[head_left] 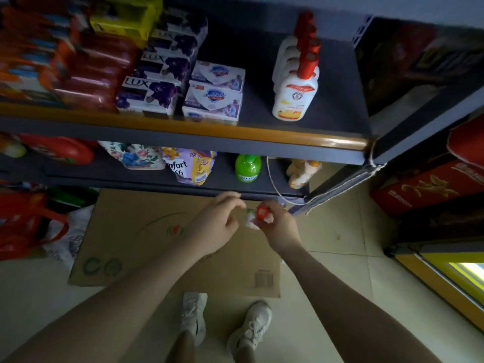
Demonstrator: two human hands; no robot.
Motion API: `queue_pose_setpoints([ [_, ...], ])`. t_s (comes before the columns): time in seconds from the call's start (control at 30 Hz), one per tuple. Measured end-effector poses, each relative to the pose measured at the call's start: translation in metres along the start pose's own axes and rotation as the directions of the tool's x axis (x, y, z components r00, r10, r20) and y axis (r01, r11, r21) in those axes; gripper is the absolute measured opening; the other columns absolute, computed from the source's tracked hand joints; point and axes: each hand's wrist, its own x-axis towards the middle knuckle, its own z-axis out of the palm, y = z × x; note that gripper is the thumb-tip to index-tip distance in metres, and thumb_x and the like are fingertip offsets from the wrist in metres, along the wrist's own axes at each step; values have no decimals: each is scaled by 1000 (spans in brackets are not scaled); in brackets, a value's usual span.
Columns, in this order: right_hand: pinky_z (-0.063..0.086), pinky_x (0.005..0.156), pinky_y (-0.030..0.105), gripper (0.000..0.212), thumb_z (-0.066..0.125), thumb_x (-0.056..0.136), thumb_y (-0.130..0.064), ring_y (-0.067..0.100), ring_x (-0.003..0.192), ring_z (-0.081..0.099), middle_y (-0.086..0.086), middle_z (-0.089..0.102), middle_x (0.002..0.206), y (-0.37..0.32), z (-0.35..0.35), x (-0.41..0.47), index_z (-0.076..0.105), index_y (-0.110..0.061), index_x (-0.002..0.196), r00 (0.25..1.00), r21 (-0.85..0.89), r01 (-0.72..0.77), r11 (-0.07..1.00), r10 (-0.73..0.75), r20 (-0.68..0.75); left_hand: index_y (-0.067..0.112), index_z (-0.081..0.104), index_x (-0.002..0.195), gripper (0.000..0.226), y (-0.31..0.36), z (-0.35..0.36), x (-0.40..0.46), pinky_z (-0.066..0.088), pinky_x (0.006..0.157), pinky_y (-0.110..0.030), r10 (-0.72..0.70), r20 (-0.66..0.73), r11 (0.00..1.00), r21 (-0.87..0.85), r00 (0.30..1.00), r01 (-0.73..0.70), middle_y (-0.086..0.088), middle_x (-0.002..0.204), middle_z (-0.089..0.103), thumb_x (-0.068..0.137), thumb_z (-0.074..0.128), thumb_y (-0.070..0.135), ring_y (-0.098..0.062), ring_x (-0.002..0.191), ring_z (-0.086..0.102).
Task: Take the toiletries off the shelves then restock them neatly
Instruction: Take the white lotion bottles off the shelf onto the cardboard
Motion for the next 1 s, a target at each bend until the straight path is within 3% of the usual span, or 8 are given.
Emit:
queue_pose_setpoints([
  [0.13,38,68,28,13,64,83,-11,22,84,56,-6,54,88,43,47,29,54,-18,87,994,-116,-90,989,96,45,10,62,103,21,-42,-1,12,47,88,-38,12,-47,1000,4,999,-12,4,120,48,84,54,5,-26,96,61],
  [0.27,39,68,29,7,60,87,-17,24,87,57,2,61,95,71,68,43,56,-13,91,983,-172,-185,968,185,-17,10,63,101,21,-66,-5,21,46,84,-30,-25,-59,999,-33,998,23,9,108,52,85,56,-1,-16,89,60],
  [0.43,30,69,24,10,56,90,-25,14,88,51,-7,55,97,72,76,50,53,-17,95,979,-180,-201,963,204,0,12,63,101,20,-73,-10,23,47,82,-29,-2,-63,998,-59,998,-1,2,108,59,86,56,2,-5,88,56],
  [0.6,42,88,34,47,72,78,-32,28,109,51,9,60,113,53,61,47,54,-14,117,991,-194,-132,972,135,3,11,64,104,30,-50,-34,24,41,76,-13,139,-90,990,18,986,-138,8,101,59,83,46,22,2,90,51],
  [0.73,39,75,19,28,67,82,-27,15,94,57,2,64,102,-2,12,34,61,-10,104,978,-14,77,997,-78,-194,7,60,110,32,-19,-63,38,42,84,-26,411,-212,898,260,887,-354,-4,116,58,85,43,18,-16,106,51],
  [0.8,40,65,12,18,60,83,-29,6,79,56,-3,63,90,-36,-19,29,60,-16,95,936,62,172,983,-144,-321,7,56,116,35,-5,-75,48,45,84,-35,477,-239,840,407,846,-358,-9,119,56,83,50,18,-22,107,47],
  [0.9,42,60,14,6,57,84,-24,12,73,56,-3,61,84,-80,-56,28,55,-22,89,850,96,268,959,-189,-492,3,48,127,63,6,-90,67,47,87,-46,419,-209,779,583,884,-231,-17,129,52,72,73,18,-30,117,43],
  [1.0,37,65,6,14,61,84,-17,10,81,50,-2,53,94,-111,-77,40,54,-15,96,731,38,318,947,-219,-646,1,32,141,84,10,-100,83,27,109,-47,290,-108,755,637,951,-158,-22,147,30,73,76,23,-37,136,30],
])
